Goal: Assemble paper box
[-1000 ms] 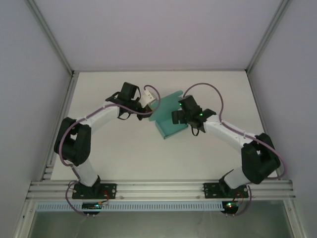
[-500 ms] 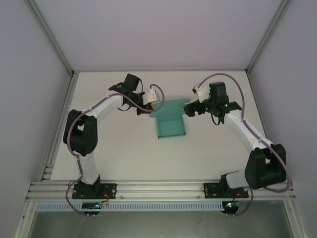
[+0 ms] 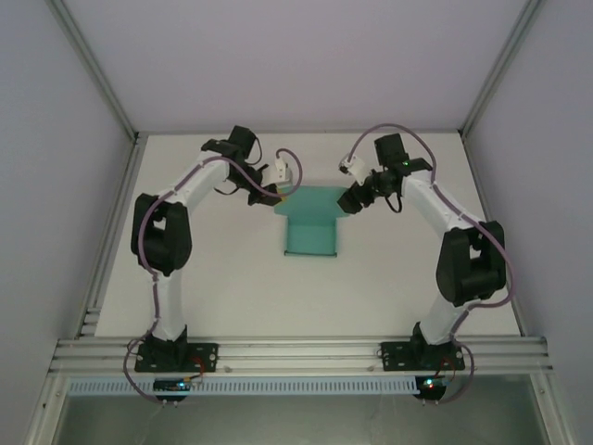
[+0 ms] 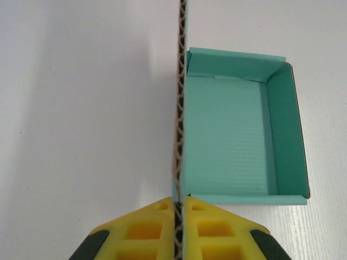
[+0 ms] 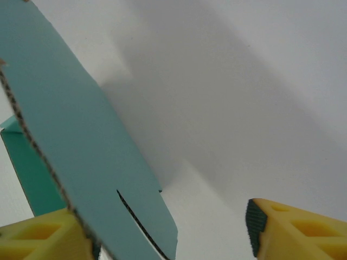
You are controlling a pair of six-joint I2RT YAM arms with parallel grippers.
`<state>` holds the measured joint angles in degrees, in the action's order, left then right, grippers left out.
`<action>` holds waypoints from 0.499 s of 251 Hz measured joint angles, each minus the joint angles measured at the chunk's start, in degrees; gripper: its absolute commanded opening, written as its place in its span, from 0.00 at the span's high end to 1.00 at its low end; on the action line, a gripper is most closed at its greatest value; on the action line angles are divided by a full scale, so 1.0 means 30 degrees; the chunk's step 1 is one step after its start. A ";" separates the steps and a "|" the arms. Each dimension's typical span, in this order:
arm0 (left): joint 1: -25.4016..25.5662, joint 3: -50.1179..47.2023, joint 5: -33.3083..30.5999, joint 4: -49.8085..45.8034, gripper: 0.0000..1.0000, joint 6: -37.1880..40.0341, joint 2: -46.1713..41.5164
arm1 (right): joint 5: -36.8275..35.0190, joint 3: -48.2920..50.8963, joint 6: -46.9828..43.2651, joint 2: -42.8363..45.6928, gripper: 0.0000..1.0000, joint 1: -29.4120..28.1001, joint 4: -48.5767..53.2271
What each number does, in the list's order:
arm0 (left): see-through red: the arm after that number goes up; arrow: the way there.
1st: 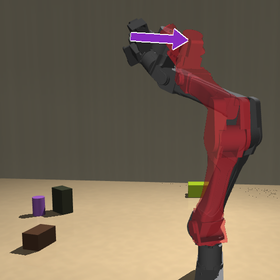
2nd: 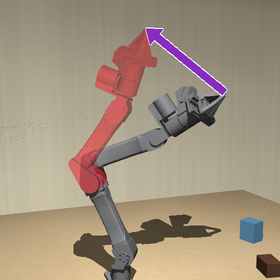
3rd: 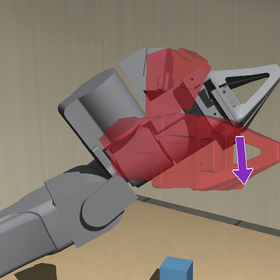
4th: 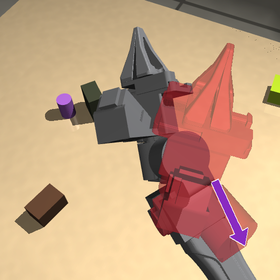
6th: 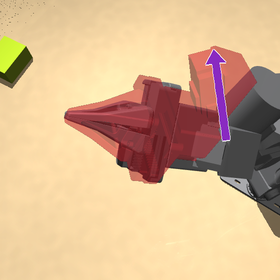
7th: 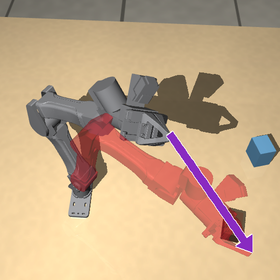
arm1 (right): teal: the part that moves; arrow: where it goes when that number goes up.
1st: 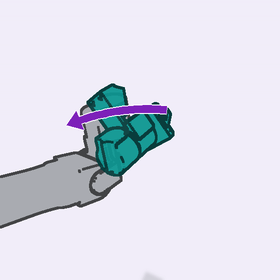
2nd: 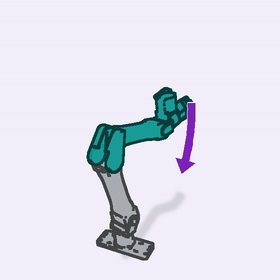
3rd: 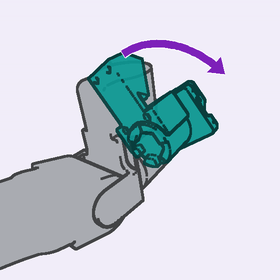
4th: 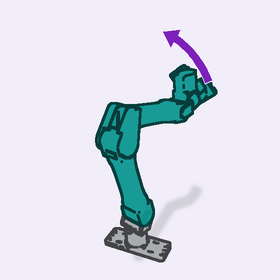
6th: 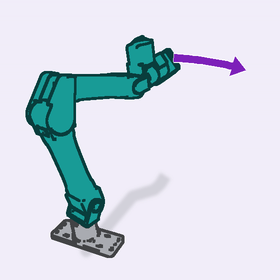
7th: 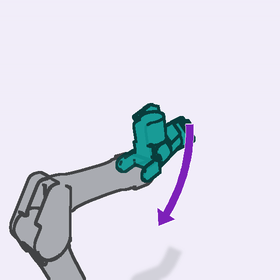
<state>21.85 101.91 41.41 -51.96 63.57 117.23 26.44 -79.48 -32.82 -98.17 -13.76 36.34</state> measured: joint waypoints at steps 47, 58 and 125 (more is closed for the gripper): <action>0.0007 0.0663 -0.0007 -0.0357 0.93 0.0160 0.0372 | 0.0153 -0.0532 -0.0896 -0.0685 0.66 -0.0291 0.1166; 0.0007 0.0670 -0.0007 -0.0379 0.92 0.0160 0.0372 | 0.0146 -0.0597 -0.1166 -0.0794 0.75 -0.0313 0.1406; 0.0007 0.0641 -0.0568 0.0029 1.00 -0.1333 0.0379 | -0.0153 -0.0605 -0.1158 -0.0882 1.00 -0.0561 0.1996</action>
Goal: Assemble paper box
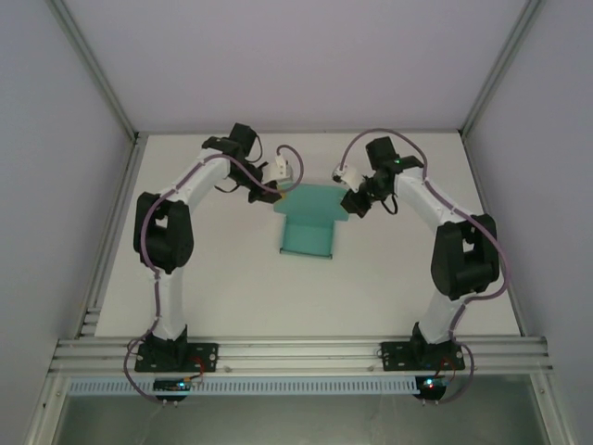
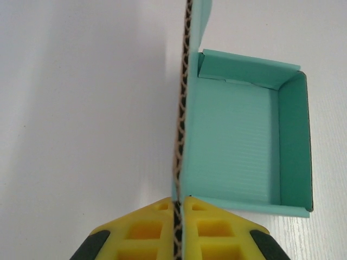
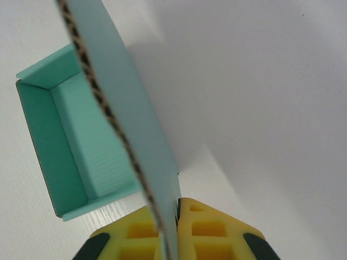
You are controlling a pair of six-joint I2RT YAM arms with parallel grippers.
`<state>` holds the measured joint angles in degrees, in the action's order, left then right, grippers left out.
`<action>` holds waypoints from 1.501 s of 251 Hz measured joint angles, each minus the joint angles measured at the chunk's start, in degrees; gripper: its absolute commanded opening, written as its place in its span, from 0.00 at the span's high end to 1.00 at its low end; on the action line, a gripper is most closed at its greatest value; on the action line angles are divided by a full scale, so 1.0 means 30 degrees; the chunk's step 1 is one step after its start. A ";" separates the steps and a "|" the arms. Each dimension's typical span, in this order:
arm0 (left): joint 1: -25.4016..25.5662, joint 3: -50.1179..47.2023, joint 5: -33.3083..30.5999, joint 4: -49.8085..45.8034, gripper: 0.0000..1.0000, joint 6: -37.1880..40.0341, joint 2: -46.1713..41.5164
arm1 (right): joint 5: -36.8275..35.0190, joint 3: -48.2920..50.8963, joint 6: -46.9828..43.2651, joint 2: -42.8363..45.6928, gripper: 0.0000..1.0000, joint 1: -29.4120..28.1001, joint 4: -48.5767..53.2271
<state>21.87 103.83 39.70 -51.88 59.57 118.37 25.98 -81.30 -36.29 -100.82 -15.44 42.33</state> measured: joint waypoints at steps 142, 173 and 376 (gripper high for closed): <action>0.2375 -0.2645 -0.9646 0.8983 1.00 -1.7143 -0.1311 | -1.0870 0.0838 1.4229 0.0954 0.98 -0.4240 -0.3665; 0.2586 -0.3104 -1.0280 1.0076 1.00 -2.0786 -0.1421 | -1.2182 0.1173 1.7201 0.1005 0.96 -0.4656 -0.4699; 0.4626 -1.0768 -1.3420 2.0538 1.00 -3.0046 -0.3424 | -1.6611 0.6674 2.4152 0.1224 1.00 -0.5195 -1.4083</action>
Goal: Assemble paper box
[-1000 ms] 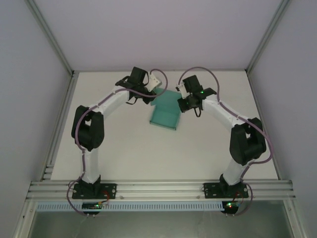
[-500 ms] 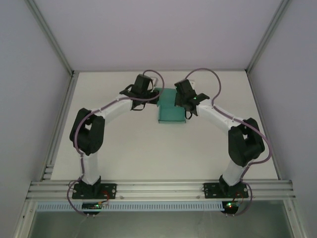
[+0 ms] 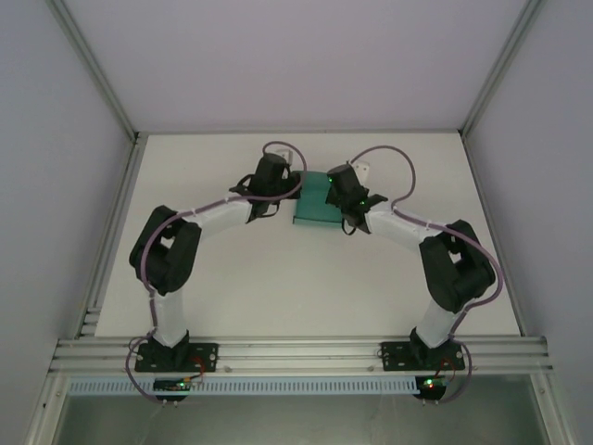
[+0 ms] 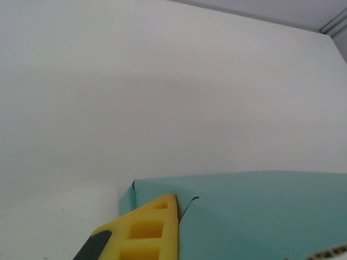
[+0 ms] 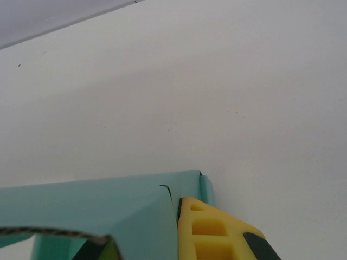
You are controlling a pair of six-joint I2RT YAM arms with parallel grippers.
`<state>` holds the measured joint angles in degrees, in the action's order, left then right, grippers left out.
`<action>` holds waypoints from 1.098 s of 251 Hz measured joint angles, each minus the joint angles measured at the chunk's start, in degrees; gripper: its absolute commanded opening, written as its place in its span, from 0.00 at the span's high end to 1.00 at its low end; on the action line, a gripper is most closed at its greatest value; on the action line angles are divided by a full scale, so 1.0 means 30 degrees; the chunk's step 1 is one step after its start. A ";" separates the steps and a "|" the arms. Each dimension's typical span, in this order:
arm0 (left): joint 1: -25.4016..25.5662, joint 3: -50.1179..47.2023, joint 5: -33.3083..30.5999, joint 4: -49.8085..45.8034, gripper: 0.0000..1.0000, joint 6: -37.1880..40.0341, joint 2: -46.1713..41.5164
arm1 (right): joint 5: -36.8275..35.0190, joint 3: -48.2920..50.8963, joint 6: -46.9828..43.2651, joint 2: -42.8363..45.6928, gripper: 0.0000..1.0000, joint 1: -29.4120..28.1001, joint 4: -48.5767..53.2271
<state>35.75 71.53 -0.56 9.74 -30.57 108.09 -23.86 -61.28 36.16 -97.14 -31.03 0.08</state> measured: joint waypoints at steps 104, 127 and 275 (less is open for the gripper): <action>0.0648 -0.4889 -0.0998 0.6892 1.00 -0.0554 -0.1107 | -0.0860 0.3461 -0.1355 0.1042 1.00 -0.0882 -0.4685; 0.0699 -0.4575 -0.1049 0.6506 1.00 -0.0889 -0.1107 | -0.1013 0.3468 -0.1348 0.1042 1.00 -0.0925 -0.4619; 0.0896 -0.4721 -0.1253 0.6375 0.97 0.1144 -0.0903 | -0.1326 0.4022 -0.1581 0.1049 1.00 -0.0925 -0.5085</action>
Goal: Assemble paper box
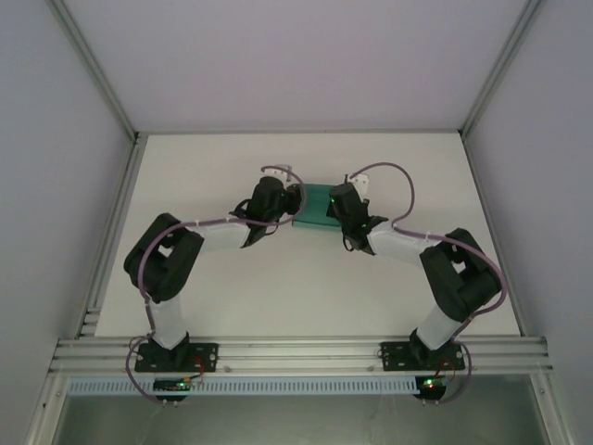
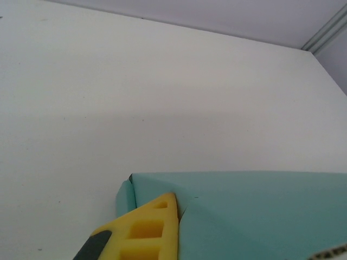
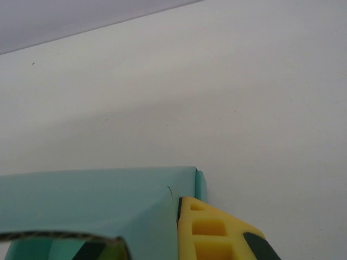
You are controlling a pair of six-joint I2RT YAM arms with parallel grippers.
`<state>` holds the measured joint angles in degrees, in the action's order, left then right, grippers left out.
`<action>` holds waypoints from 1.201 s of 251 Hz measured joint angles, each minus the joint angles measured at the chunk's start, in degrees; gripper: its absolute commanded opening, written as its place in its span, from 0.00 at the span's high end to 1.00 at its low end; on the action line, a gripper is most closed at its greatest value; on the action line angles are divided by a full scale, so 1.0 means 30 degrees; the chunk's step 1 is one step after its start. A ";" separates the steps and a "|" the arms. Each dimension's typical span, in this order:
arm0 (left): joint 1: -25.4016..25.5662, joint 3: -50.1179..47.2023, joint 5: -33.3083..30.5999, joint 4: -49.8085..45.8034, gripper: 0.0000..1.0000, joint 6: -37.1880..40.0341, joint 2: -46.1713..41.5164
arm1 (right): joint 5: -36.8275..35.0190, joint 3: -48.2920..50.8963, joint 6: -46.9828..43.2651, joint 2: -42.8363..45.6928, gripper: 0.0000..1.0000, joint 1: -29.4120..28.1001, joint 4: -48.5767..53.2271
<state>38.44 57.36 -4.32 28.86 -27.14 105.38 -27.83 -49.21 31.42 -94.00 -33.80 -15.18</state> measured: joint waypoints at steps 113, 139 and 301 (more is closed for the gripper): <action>0.0627 -0.1916 0.2535 -0.2885 0.55 0.1486 -0.1902 | -0.0750 0.2346 -0.2171 0.0321 1.00 -0.1027 -0.3432; 0.0874 -0.1931 0.3038 -0.4830 0.38 0.1435 -0.3162 | -0.0750 0.2382 -0.2361 0.0277 1.00 -0.1297 -0.3577; -0.4801 0.8626 0.5807 -1.3763 0.02 -0.1202 -0.1399 | -0.1027 0.2696 -0.2659 -0.0219 1.00 -0.1566 -0.4743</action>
<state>24.03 83.24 13.10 -12.43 -30.74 101.19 -30.92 -41.12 23.44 -94.65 -38.50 -29.41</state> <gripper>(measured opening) 0.996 0.056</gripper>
